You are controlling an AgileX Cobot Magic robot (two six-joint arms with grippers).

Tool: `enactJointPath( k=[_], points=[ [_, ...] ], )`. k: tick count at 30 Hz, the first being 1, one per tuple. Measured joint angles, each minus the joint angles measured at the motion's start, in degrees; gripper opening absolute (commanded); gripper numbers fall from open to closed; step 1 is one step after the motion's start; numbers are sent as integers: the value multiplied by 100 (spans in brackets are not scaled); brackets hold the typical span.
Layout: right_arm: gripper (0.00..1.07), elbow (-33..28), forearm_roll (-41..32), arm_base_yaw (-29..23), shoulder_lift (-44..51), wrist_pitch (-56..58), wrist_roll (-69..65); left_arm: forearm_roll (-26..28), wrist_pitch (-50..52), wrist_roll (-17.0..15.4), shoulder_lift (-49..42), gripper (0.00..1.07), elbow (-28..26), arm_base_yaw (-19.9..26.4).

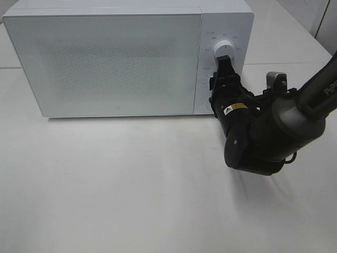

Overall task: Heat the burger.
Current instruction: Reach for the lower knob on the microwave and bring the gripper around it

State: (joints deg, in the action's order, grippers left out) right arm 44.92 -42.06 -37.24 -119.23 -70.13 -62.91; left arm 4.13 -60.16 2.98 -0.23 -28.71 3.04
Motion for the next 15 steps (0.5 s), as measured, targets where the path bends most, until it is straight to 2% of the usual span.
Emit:
enactJointPath(
  k=[15],
  points=[
    [8, 0, -29, 0, 0, 17, -1553, 0, 0, 0, 0, 100, 0, 0]
  ],
)
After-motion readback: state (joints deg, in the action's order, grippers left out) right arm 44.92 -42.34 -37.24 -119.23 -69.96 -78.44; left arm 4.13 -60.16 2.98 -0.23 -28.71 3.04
